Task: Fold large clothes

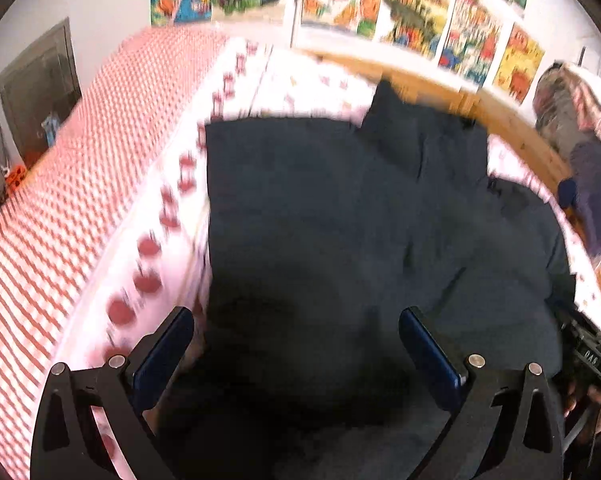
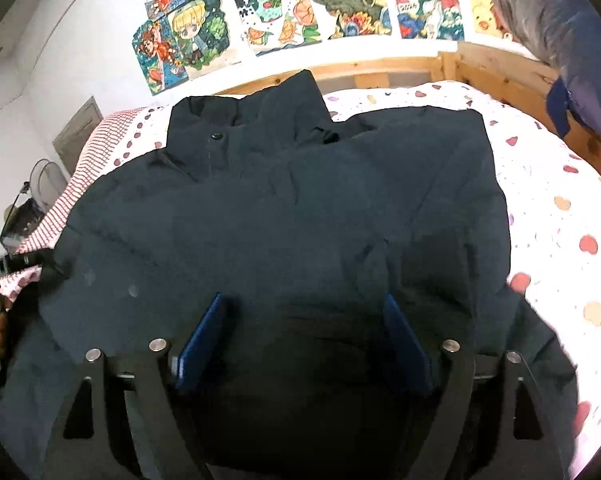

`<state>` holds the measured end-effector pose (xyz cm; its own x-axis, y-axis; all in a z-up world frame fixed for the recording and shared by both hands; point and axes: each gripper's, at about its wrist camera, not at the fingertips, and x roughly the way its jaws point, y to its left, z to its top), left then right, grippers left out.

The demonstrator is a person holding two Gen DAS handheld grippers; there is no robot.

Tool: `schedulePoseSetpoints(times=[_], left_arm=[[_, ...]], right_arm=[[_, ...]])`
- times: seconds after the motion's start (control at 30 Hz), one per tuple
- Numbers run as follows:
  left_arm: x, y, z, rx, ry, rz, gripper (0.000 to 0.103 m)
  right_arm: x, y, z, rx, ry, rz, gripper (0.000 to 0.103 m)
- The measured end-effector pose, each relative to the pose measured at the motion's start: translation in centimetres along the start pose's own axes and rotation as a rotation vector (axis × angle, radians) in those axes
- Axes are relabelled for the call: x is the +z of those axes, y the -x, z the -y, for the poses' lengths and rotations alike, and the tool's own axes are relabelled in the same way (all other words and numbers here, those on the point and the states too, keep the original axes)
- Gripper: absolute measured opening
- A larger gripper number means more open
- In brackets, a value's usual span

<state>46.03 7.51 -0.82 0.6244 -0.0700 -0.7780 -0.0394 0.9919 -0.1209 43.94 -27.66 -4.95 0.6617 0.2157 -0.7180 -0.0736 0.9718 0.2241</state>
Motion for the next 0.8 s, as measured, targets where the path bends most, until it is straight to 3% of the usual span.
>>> schedulePoseSetpoints(times=[0.17, 0.3, 0.5, 0.67, 0.73, 0.77, 0.8], left_arm=[[4.3, 2.0, 0.8, -0.036, 0.041, 0.076, 0.103], [8.7, 0.9, 2.4, -0.043, 0.054, 0.064, 0.103], [14.7, -3.9, 5.1, -0.055, 0.055, 0.077, 0.103], [18.8, -9.4, 7.1, -0.065, 0.053, 0.093, 0.103], [20.1, -11.4, 7.6, -0.057, 0.047, 0.103, 0.095], [20.5, -12.2, 7.8, -0.055, 0.043, 0.103, 0.085], [20.9, -13.0, 8.0, -0.055, 0.039, 0.098, 0.076]], right_arm=[[4.4, 1.1, -1.0, -0.024, 0.070, -0.019, 0.082], [8.9, 0.9, -1.7, -0.027, 0.094, -0.044, 0.085], [15.9, -2.8, -2.9, -0.067, 0.139, -0.058, 0.085], [20.8, -7.6, -3.0, -0.075, 0.086, -0.033, 0.084], [22.3, -9.8, -3.0, -0.072, 0.055, -0.022, 0.081], [22.9, -10.8, -3.0, -0.072, 0.046, -0.018, 0.077], [23.5, -11.9, -3.2, -0.071, 0.041, -0.019, 0.067]])
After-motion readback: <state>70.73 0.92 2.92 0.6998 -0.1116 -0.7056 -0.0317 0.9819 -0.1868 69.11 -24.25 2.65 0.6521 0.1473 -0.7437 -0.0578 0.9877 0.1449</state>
